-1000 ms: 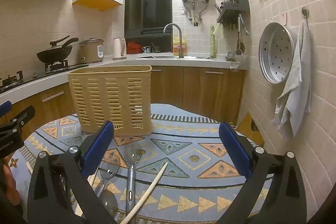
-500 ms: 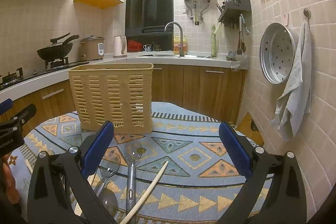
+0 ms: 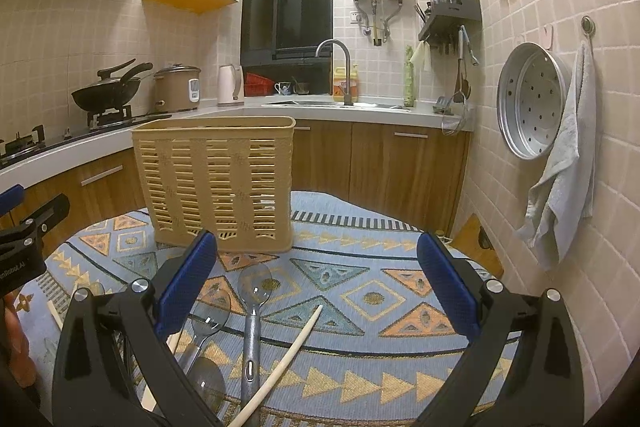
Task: Organize utensils
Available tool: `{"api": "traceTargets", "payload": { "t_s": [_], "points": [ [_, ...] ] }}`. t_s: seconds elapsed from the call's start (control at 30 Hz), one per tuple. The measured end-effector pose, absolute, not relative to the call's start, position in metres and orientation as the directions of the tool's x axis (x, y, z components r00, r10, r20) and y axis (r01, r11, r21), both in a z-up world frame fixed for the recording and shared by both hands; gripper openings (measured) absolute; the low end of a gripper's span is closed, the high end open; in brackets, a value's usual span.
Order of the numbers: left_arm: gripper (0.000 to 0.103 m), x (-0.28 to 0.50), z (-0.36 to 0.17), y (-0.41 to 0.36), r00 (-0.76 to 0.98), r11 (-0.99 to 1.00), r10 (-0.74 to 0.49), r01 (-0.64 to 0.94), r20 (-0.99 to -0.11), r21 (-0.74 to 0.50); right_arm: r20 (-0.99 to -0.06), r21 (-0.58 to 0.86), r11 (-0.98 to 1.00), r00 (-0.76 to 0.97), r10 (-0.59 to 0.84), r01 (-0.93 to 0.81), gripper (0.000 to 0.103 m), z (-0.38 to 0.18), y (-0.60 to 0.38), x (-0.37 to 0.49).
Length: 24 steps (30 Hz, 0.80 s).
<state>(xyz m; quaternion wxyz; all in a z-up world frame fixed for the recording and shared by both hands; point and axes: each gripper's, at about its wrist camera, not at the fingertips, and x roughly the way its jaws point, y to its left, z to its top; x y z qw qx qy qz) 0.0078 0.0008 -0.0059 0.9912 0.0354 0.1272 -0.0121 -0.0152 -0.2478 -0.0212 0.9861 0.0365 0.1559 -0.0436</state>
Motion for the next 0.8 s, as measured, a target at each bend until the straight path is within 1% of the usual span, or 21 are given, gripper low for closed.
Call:
{"api": "traceTargets", "payload": {
  "t_s": [0.8],
  "points": [
    [0.096, 0.0084, -0.0045, 0.0027, 0.967, 0.997, -0.017, 0.035, -0.256, 0.066, -0.327, 0.061, 0.994, 0.943, -0.066, 0.091, 0.096, -0.0227, -0.2461, -0.0132]
  ]
}}
